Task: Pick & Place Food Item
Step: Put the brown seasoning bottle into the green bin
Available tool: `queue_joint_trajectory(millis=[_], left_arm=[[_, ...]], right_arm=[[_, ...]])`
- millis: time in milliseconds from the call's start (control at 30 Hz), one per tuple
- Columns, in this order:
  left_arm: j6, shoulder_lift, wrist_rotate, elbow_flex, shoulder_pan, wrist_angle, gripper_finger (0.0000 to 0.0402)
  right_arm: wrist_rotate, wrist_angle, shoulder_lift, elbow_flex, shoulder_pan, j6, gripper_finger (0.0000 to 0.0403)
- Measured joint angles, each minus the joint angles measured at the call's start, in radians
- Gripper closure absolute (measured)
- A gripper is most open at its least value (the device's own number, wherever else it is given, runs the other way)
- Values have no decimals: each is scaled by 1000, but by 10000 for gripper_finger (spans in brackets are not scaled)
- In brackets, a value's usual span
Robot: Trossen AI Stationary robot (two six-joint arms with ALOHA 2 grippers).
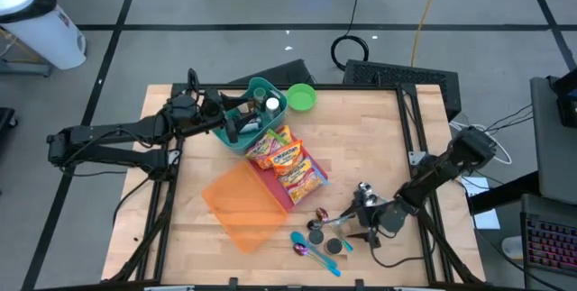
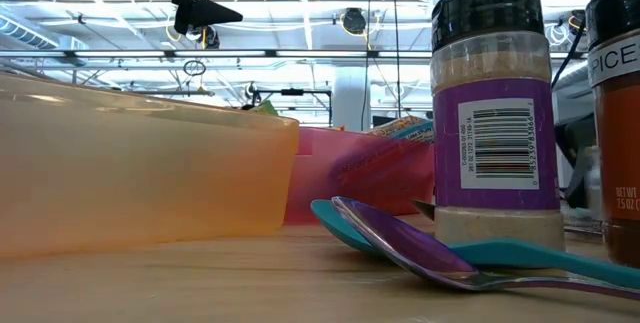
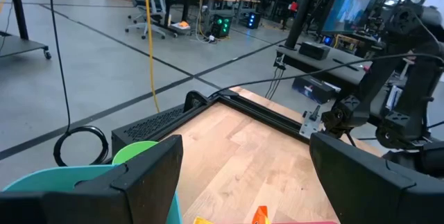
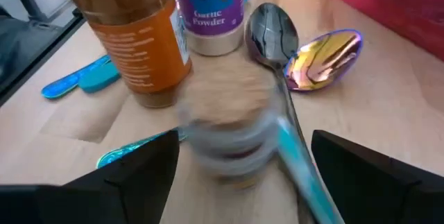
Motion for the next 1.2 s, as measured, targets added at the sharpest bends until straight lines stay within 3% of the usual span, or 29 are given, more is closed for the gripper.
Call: queue_joint_trajectory(millis=[233, 467, 567, 800, 967, 1200], left_arm=[[0, 0, 2, 0, 0, 0, 78], [0, 0, 2, 0, 0, 0, 78], [1, 0, 2, 0, 0, 0, 78], [2, 0, 1, 0, 0, 0, 78], [-14, 0, 8, 0, 0, -3, 78], [-41, 0, 12, 0, 0, -31, 78]], right_arm=[[-20, 110, 91, -1, -17, -22, 103], [-23, 103, 80, -1, -16, -40, 172], [-23, 101, 55, -2, -16, -71, 179], [-17, 15, -51, -2, -16, -109, 179], [13, -84, -194, -2, -17, -115, 179], [39, -90, -378, -2, -51, -165, 179]])
